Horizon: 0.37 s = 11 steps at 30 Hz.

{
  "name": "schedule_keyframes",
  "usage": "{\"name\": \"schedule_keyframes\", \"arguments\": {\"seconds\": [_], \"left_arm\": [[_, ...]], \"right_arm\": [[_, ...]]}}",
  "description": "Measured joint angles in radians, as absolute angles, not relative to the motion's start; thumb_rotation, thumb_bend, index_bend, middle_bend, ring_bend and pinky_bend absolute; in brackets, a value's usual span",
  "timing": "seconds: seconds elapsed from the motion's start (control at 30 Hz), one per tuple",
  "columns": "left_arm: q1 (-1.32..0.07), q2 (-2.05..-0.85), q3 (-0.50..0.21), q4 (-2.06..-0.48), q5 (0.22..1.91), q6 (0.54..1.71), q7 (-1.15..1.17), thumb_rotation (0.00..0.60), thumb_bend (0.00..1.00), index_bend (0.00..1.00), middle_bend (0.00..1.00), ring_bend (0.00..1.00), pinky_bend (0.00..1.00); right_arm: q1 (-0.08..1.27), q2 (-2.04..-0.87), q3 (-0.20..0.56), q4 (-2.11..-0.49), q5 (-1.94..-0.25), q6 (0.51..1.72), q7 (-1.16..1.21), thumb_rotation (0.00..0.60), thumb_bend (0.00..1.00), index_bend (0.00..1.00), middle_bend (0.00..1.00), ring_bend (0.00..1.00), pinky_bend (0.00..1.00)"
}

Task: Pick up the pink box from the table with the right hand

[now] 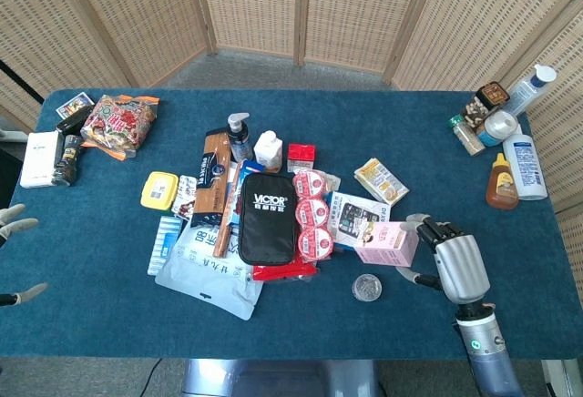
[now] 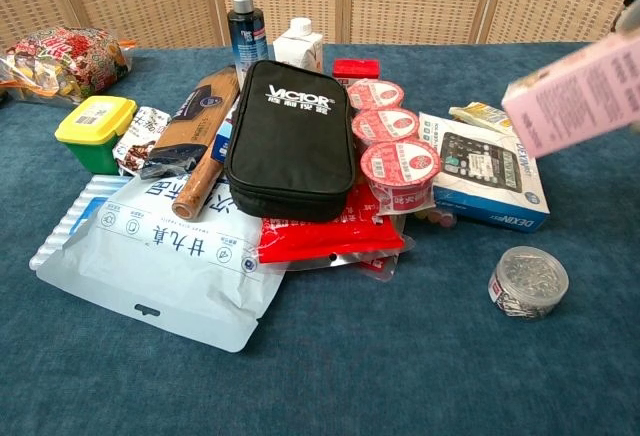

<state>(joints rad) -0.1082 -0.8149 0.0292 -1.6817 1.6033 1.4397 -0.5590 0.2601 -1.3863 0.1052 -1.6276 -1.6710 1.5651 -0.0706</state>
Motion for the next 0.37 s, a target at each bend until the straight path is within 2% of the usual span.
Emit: {"name": "schedule_keyframes", "arguments": {"seconds": [0.37], "left_arm": [[-0.109,-0.814,0.033,-1.673,1.610,1.443,-0.574,0.600,0.00,0.20,0.00,0.00,0.00]], "right_arm": [[0.295,-1.293,0.179,-1.900,-1.706,1.564,-0.204,0.600,0.00,0.60,0.71,0.52,0.53]]}}
